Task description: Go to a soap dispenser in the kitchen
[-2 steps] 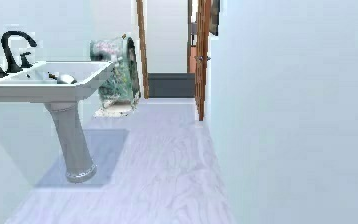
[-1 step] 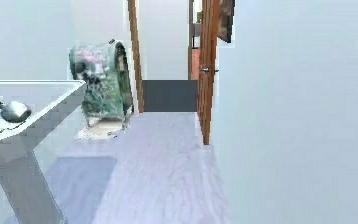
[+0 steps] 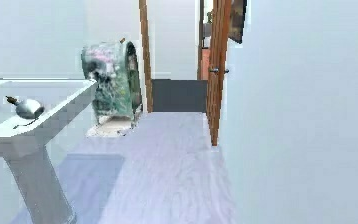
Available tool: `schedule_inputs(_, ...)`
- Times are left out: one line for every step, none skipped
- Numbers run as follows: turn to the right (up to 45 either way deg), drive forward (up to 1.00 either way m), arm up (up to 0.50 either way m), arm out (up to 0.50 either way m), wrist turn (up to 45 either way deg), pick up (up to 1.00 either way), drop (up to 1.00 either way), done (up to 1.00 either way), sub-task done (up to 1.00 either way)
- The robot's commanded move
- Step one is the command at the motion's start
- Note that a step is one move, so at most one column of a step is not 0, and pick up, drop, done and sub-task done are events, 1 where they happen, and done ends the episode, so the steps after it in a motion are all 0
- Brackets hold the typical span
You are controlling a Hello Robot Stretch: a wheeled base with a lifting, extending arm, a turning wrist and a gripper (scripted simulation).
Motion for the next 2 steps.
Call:
schedule_inputs(-42.0, 0.00, 0.00, 0.00, 0.0, 0.00, 0.00, 0.00, 0.00)
schedule_inputs(0.0, 0.20, 0.00, 0.00, 0.0, 0.00, 0.00, 0.00, 0.00)
